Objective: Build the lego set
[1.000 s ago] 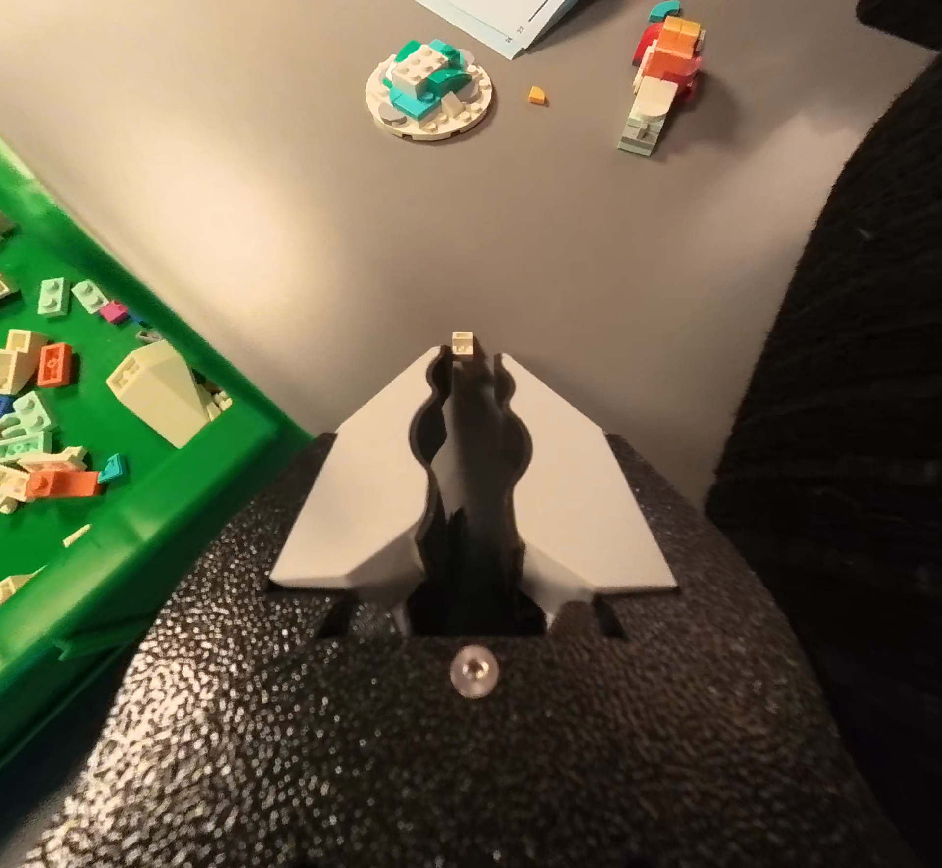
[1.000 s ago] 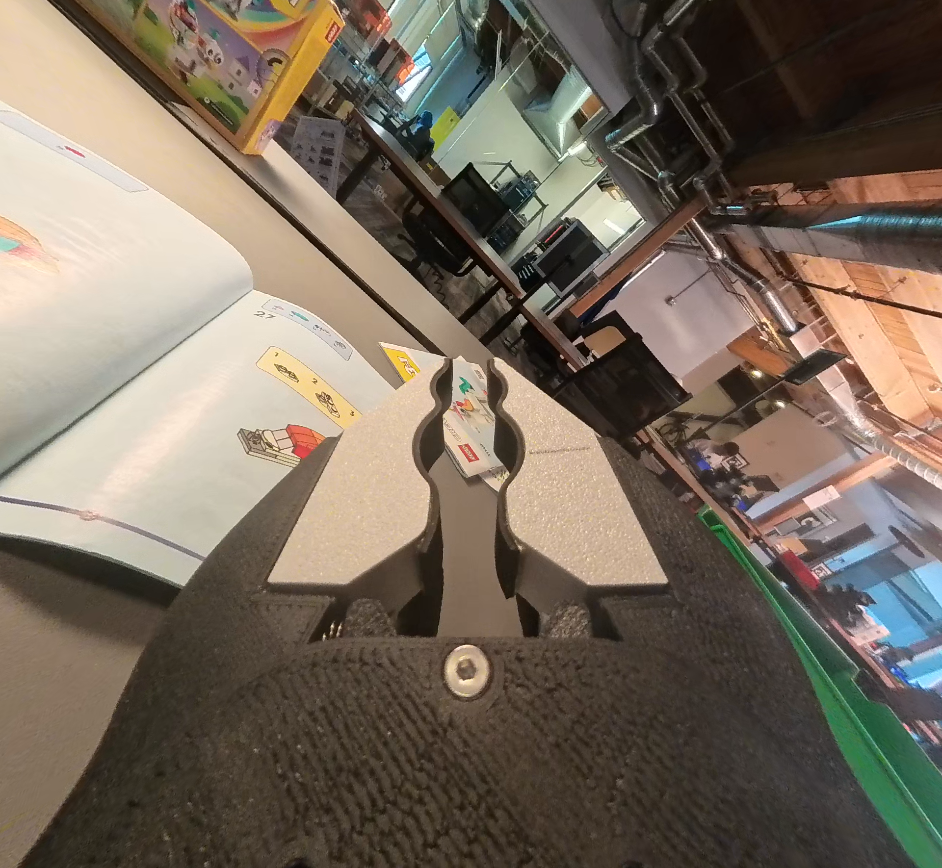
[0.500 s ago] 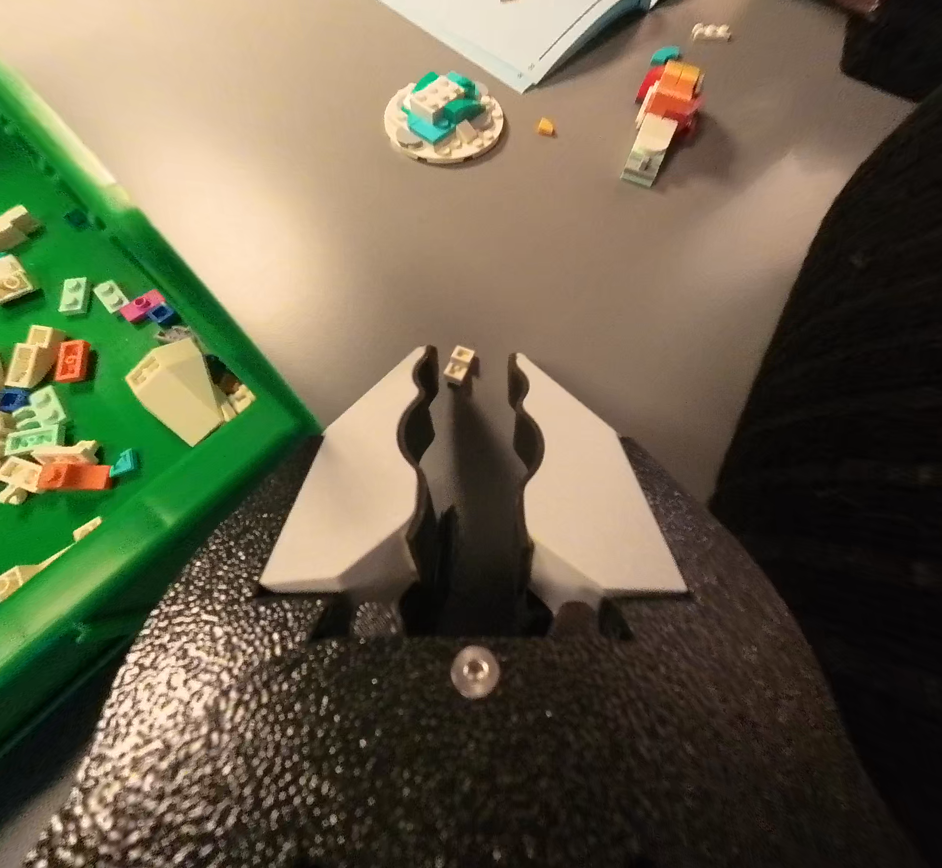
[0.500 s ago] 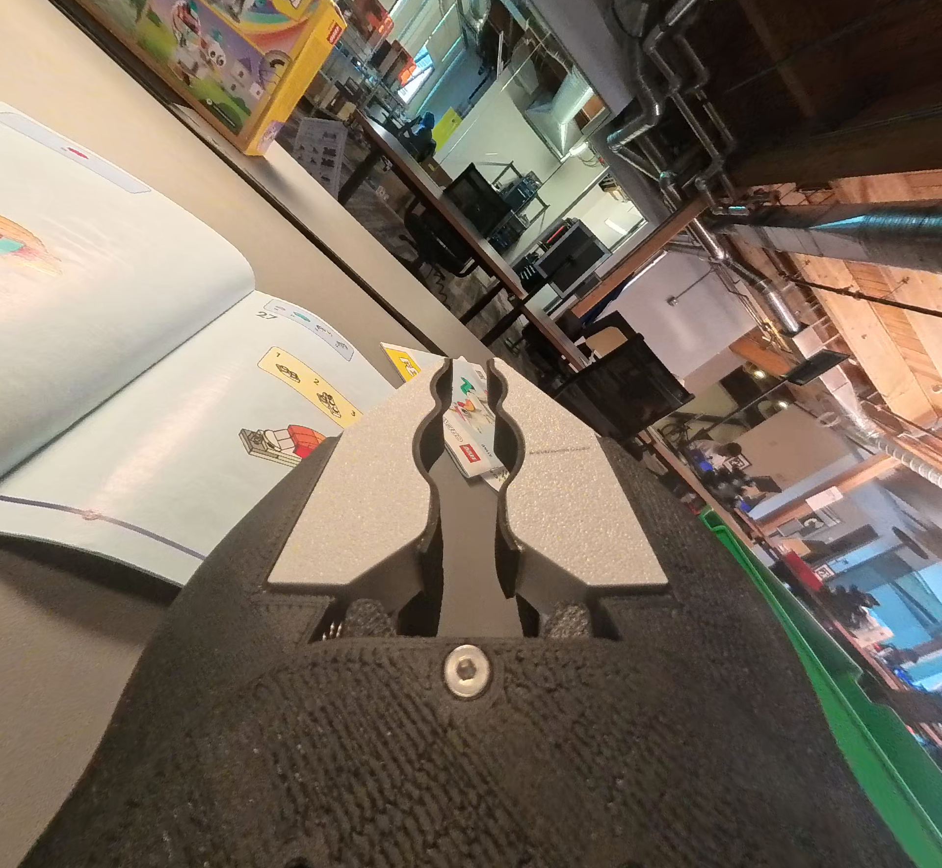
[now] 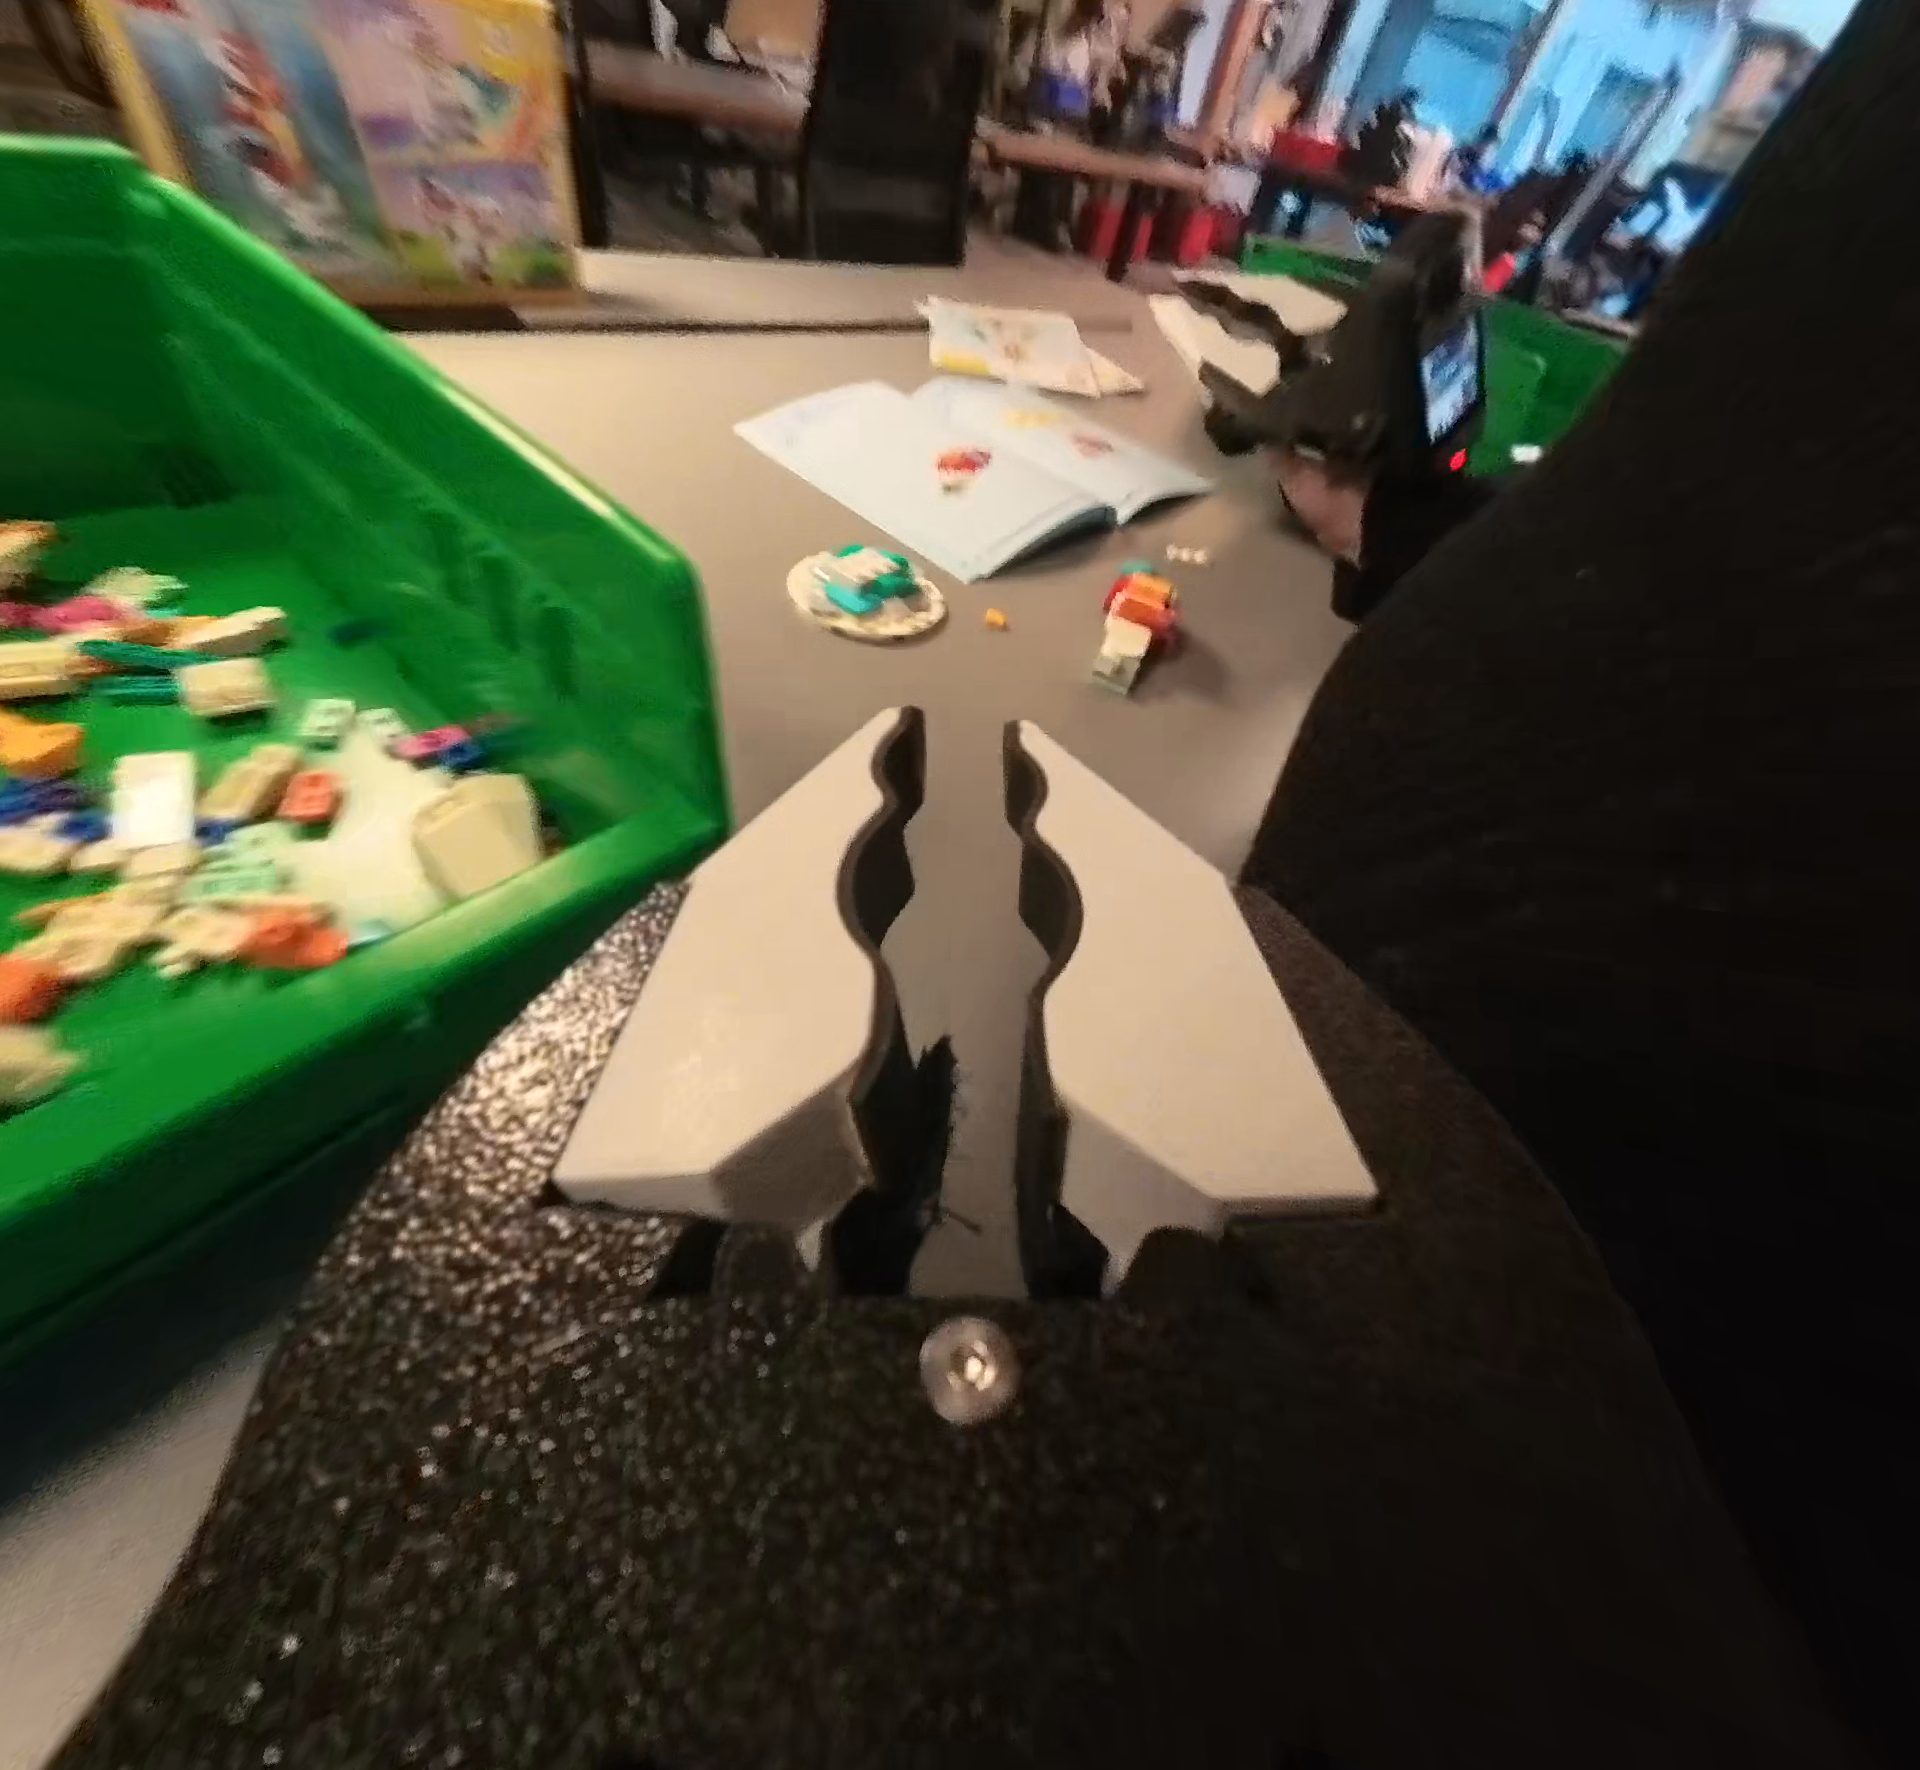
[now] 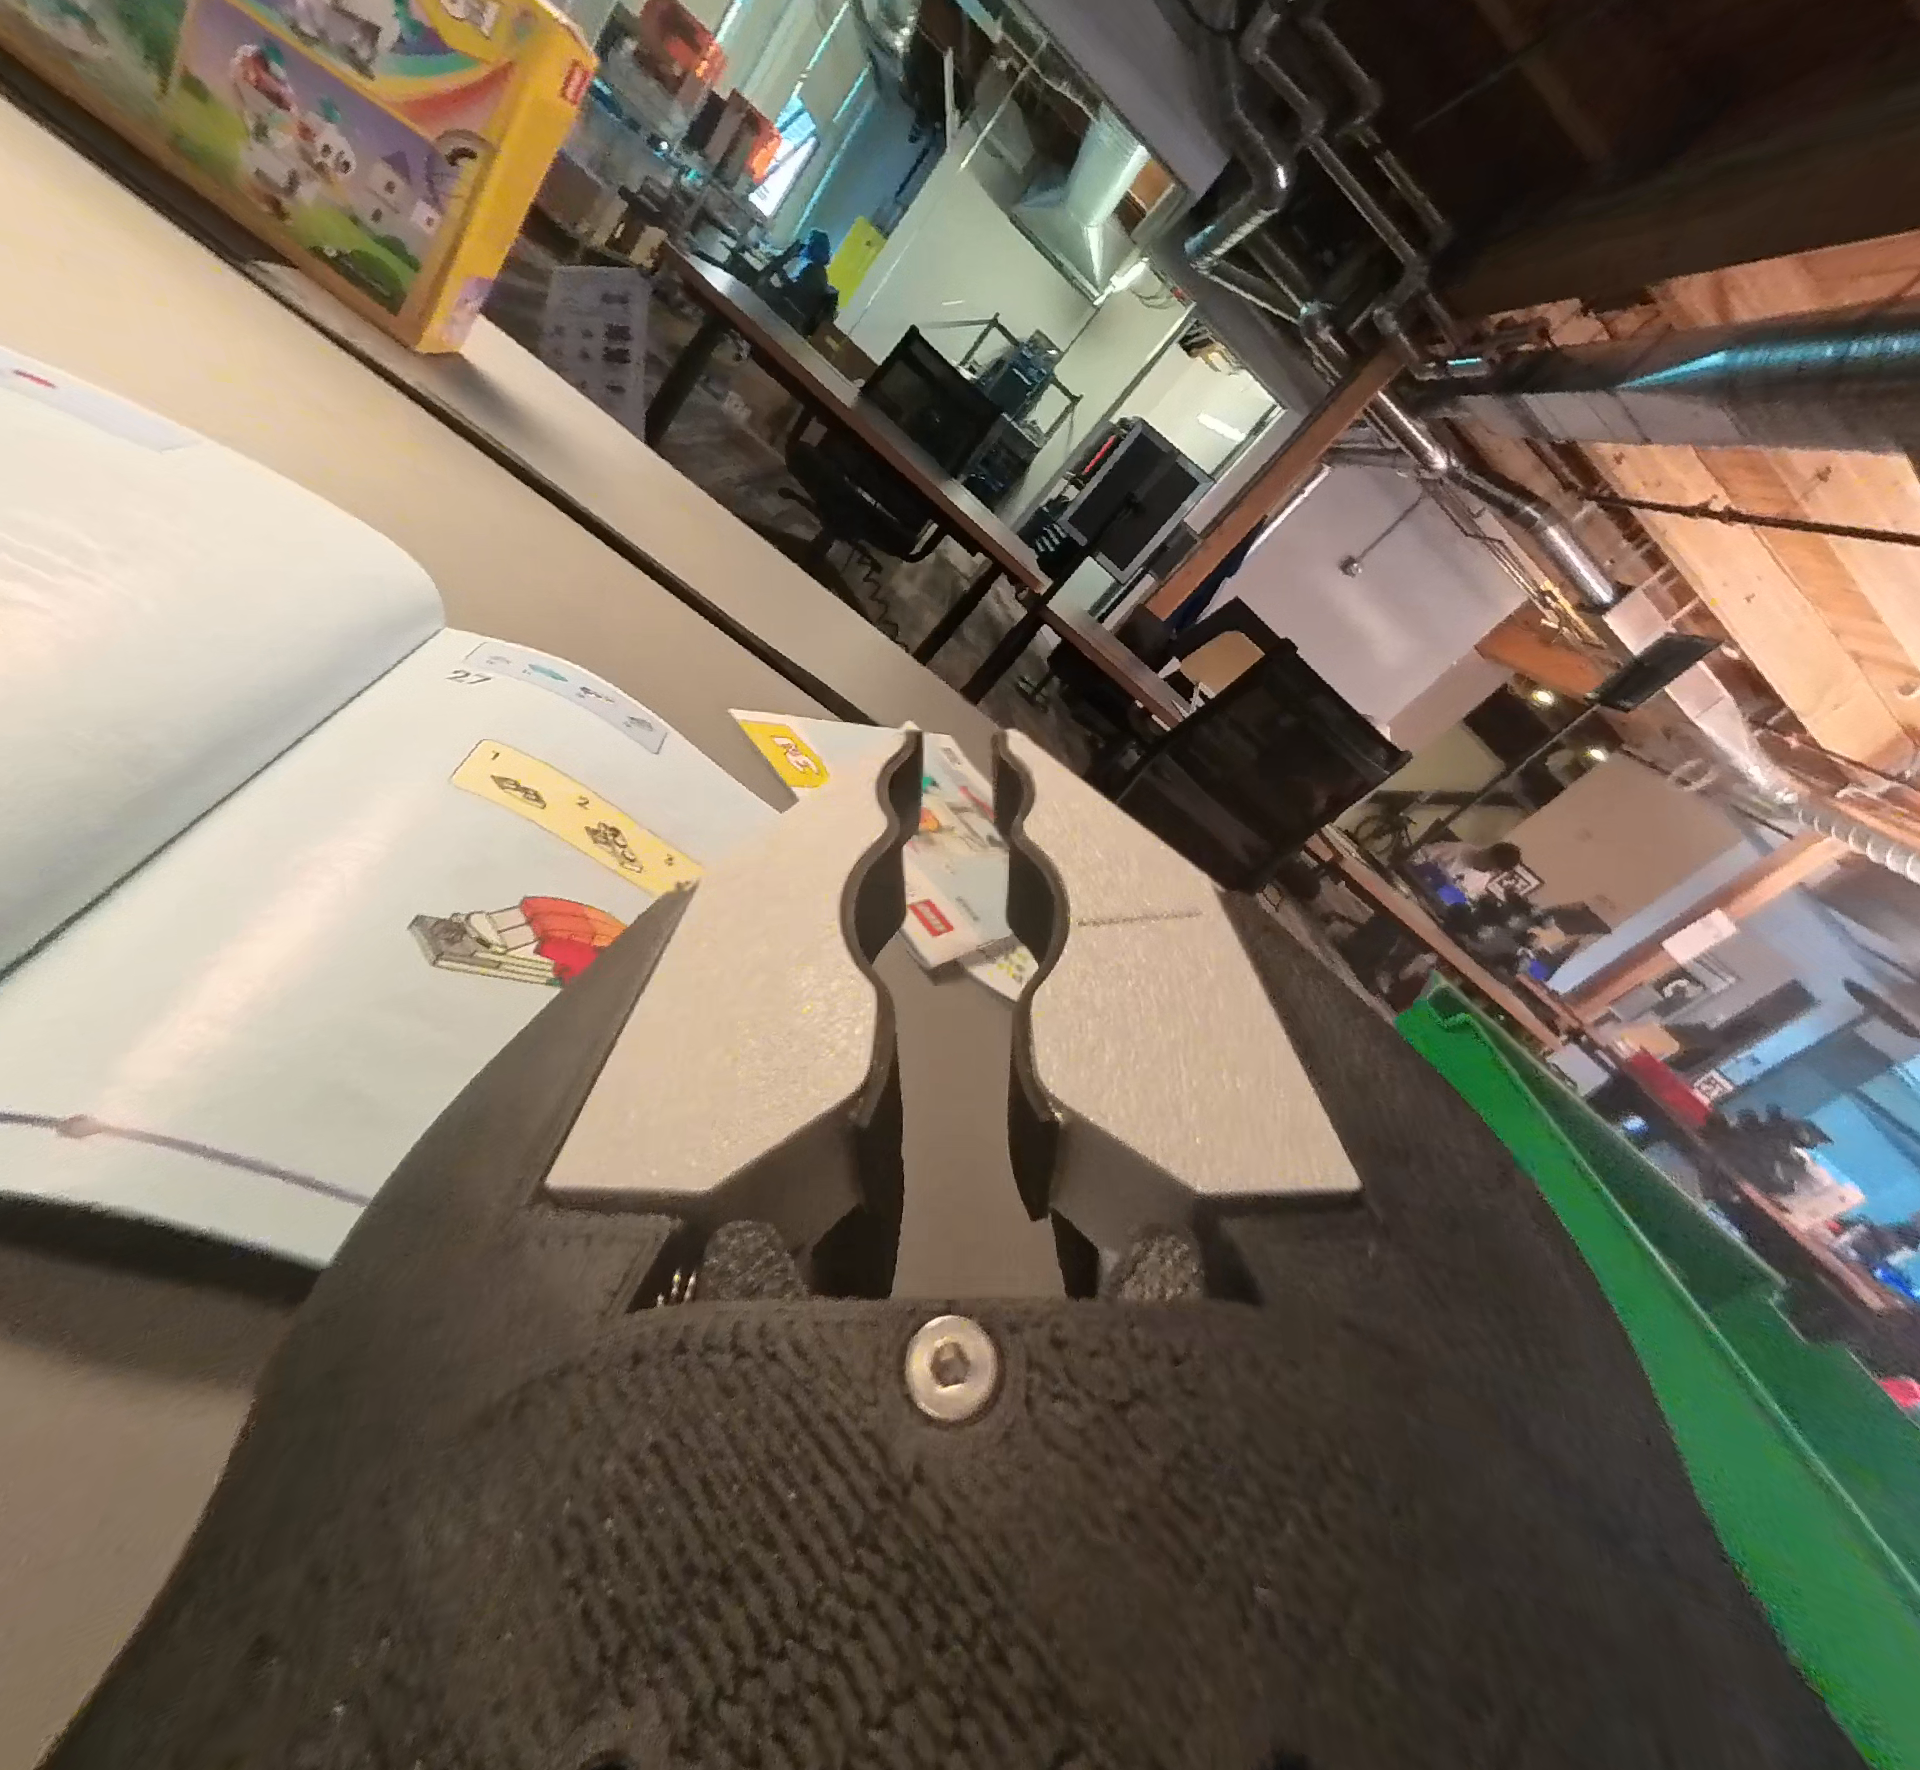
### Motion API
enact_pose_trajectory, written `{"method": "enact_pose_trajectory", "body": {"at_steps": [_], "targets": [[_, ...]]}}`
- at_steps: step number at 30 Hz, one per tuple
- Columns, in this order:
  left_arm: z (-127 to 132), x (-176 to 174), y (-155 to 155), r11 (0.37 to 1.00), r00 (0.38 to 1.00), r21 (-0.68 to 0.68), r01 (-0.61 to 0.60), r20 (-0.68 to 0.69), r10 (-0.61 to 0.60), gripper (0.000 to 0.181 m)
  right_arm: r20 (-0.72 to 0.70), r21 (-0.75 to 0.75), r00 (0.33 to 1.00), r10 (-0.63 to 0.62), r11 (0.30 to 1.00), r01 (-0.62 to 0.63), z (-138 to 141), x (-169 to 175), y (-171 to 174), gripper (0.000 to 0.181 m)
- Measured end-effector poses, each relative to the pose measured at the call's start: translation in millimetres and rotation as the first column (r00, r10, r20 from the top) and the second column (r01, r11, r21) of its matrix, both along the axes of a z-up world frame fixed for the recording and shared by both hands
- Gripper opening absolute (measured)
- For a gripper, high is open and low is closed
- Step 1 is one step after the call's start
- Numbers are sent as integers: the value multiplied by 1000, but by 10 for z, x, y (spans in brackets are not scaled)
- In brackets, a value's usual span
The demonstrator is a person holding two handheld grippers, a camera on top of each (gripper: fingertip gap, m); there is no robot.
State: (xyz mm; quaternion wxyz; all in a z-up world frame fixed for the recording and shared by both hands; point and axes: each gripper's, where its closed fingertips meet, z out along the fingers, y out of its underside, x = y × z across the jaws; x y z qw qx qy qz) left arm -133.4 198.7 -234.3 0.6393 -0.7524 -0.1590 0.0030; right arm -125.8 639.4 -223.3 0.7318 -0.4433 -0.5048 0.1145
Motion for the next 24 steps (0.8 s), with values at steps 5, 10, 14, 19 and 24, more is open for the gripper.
{"method": "enact_pose_trajectory", "body": {"at_steps": [5, 10, 14, 19, 24], "targets": [[275, -392, -553, 973, 969, -7, -229, -97, 227, 14, -79, 30, 997, -17, 999, 20, 143, -47, 98, 11], [491, -926, -1154, 811, 793, -43, -584, -245, 558, 26, -157, 16, 988, 6, 1000, -3, 252, -127, 180, 10], [542, -1115, -1526, 625, 600, 50, -779, -228, 767, 27, -176, 18, 984, 41, 999, -38, 279, -235, 239, 10], [496, -1120, -1419, 643, 621, 55, -764, -210, 755, 30, -193, -8, 980, 43, 999, -45, 286, -340, 335, 9], [510, -1107, -1404, 647, 620, 52, -761, -236, 748, 28, -211, -32, 976, 44, 998, -52, 294, -333, 354, 9]]}}
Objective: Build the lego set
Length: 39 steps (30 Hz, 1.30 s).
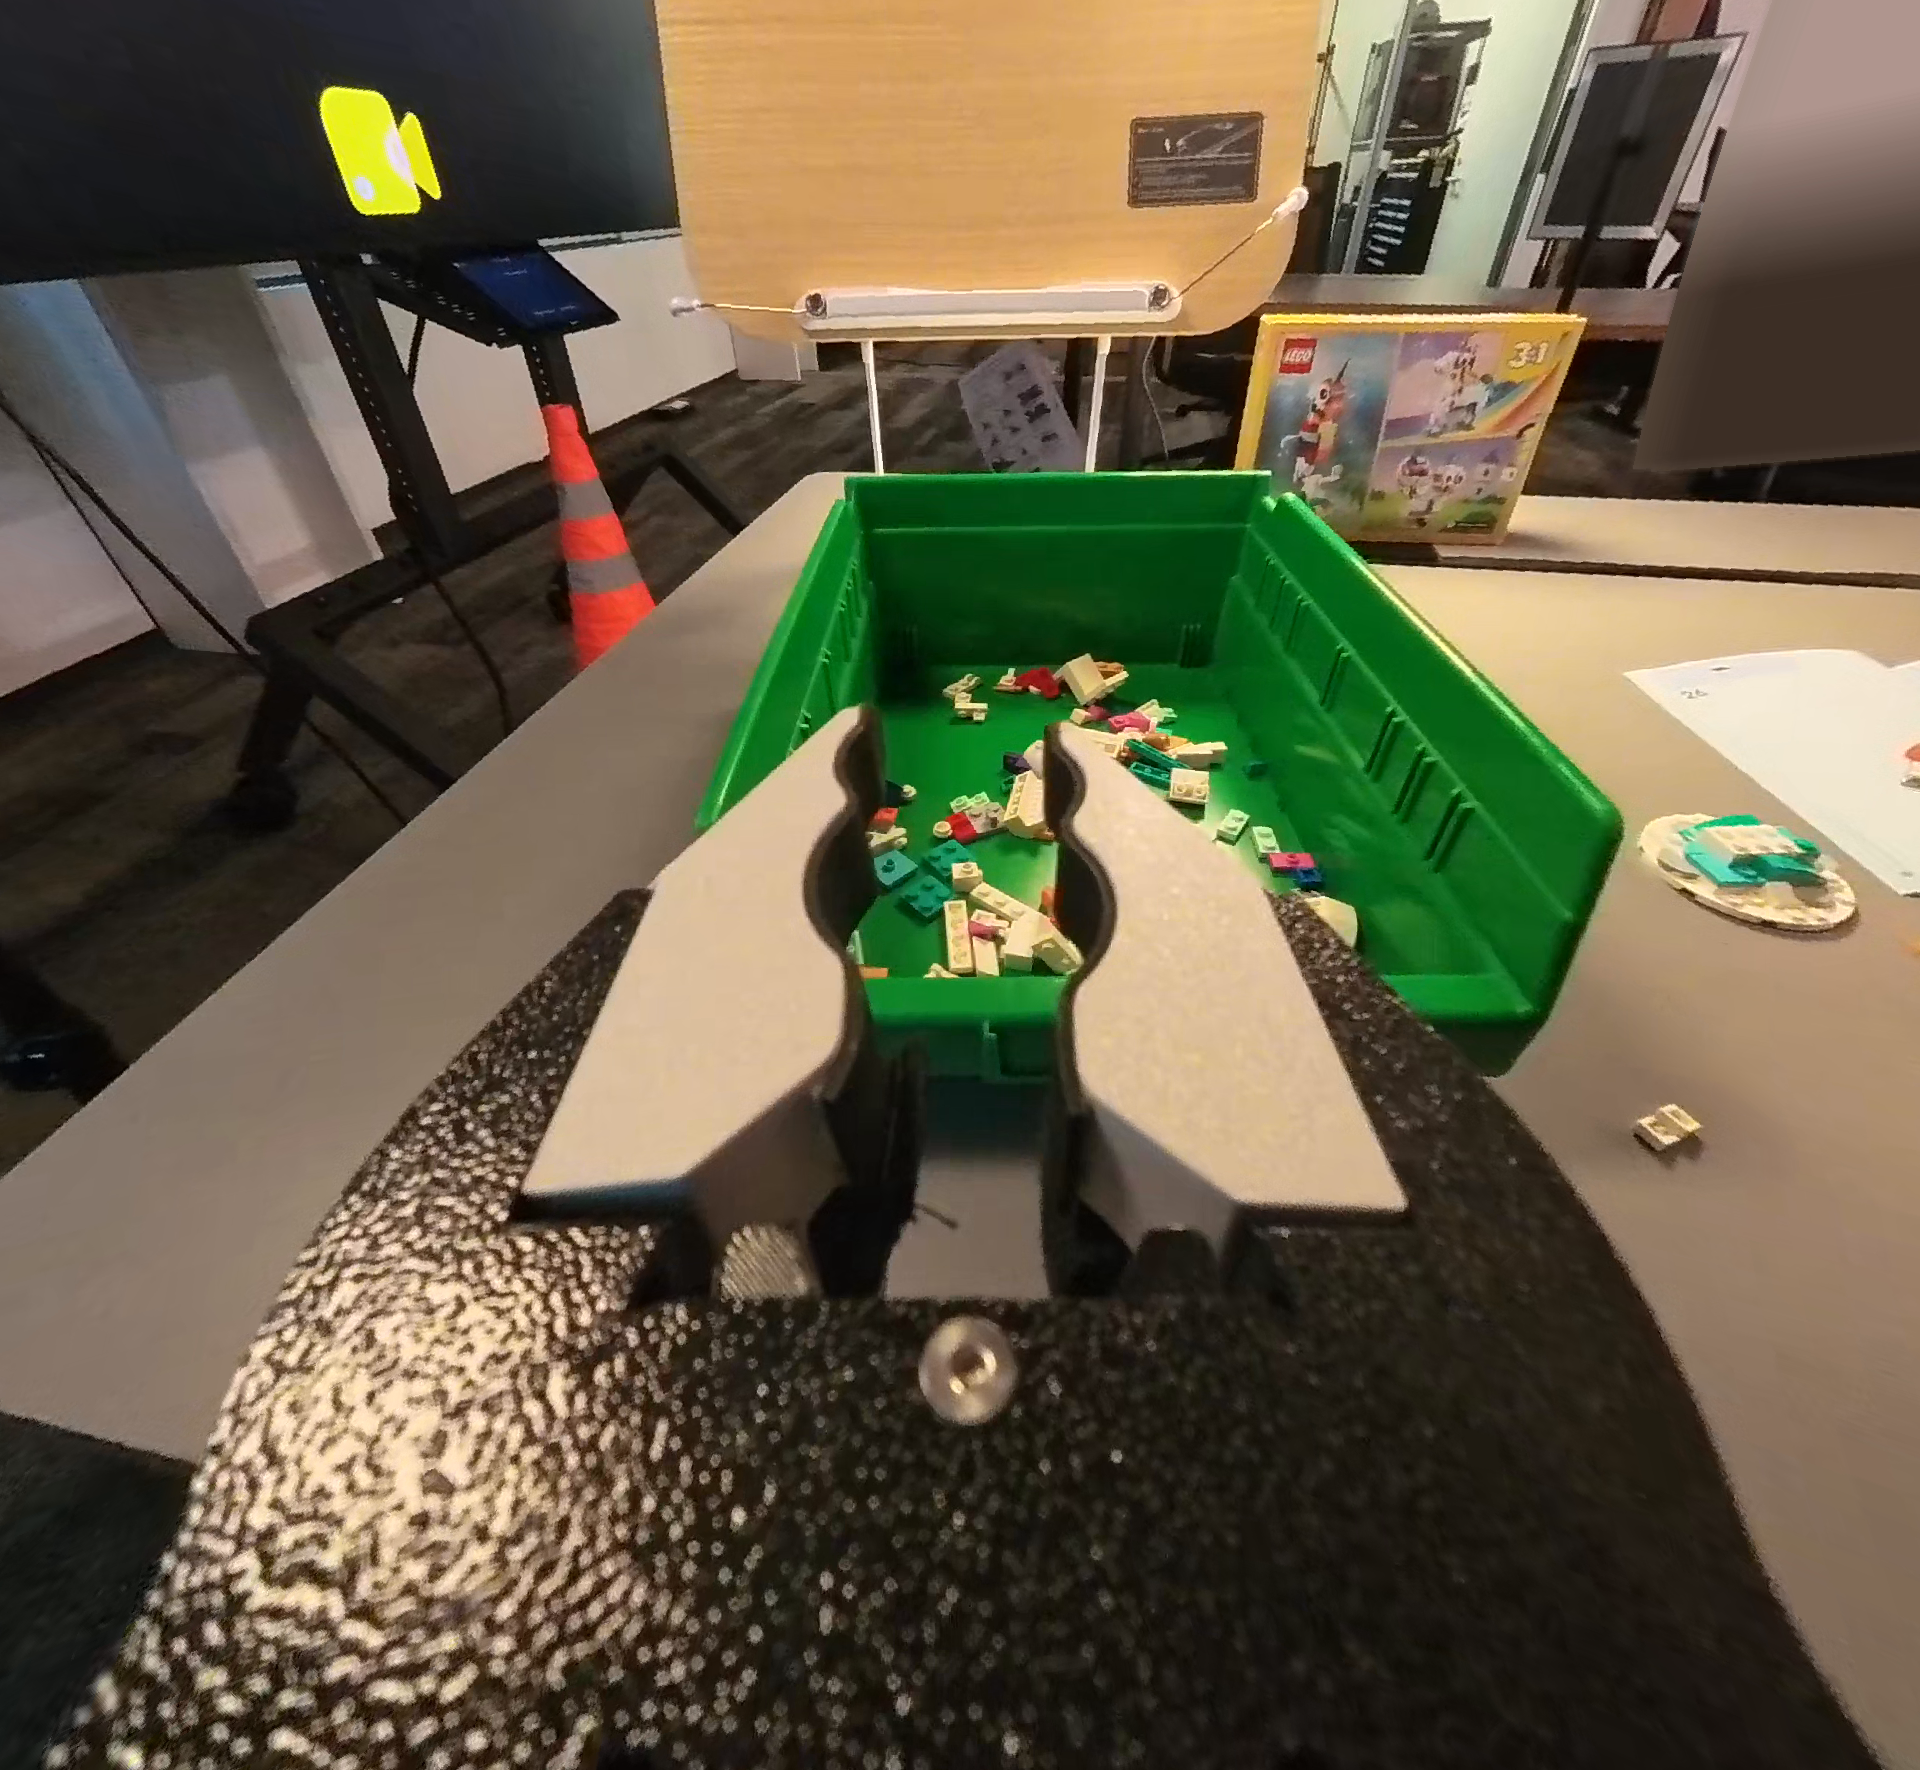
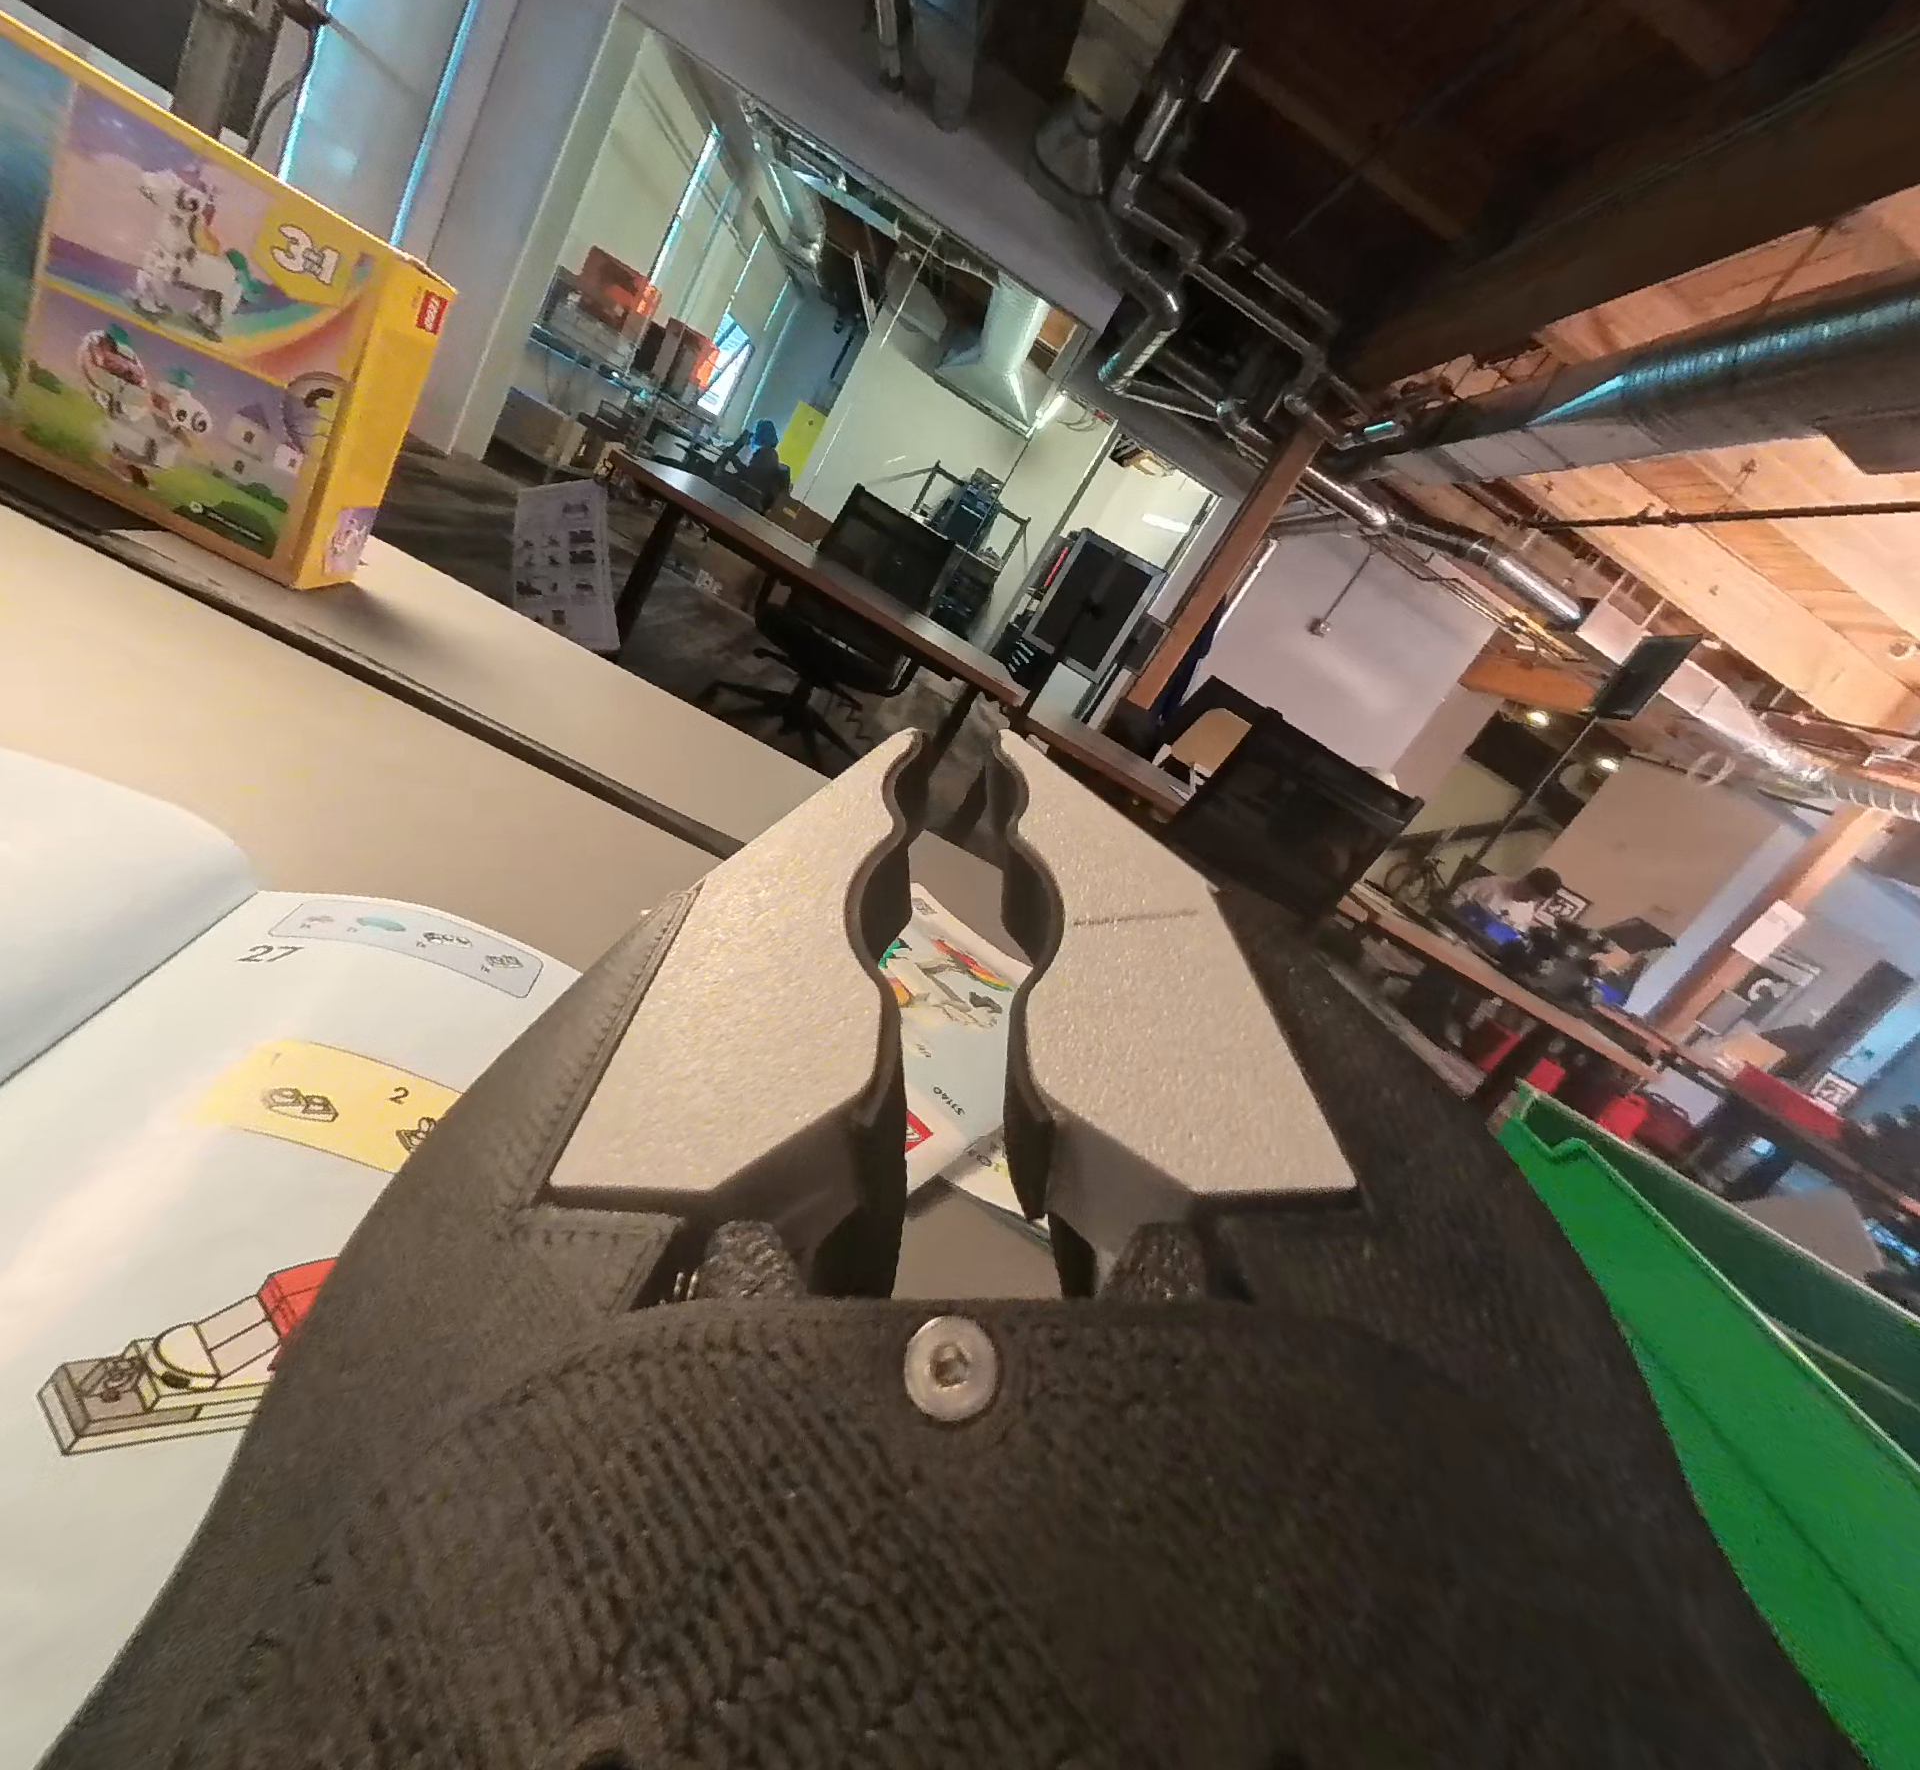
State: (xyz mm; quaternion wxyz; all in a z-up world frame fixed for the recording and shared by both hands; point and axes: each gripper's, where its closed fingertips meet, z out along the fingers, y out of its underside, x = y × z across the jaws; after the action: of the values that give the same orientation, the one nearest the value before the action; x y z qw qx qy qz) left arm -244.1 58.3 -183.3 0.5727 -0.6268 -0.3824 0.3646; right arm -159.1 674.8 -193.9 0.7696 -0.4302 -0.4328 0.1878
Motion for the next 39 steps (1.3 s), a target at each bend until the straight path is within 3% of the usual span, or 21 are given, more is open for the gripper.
{"method": "enact_pose_trajectory", "body": {"at_steps": [6, 11, 19, 23, 39], "targets": [[-15, -11, 39, 1000, 1000, -10, -4, -2, 4, 28, 5, 3, 1000, 8, 1000, -8, -6, -9, -14, 8], [130, 31, 18, 999, 995, -29, -32, -95, 29, 36, 8, 5, 1000, 13, 1000, -13, -11, -15, -24, 8], [201, 83, 22, 999, 989, -21, -33, -146, 30, 35, 13, 10, 1000, 16, 1000, -16, -16, -23, -33, 8], [391, 136, -95, 995, 963, 40, -96, -248, 103, 50, 15, 10, 1000, 16, 1000, -16, -18, -26, -34, 8], [229, 136, 76, 999, 983, 46, -24, -182, 32, 44, 16, 12, 1000, 17, 1000, -17, -18, -31, -38, 8]]}}
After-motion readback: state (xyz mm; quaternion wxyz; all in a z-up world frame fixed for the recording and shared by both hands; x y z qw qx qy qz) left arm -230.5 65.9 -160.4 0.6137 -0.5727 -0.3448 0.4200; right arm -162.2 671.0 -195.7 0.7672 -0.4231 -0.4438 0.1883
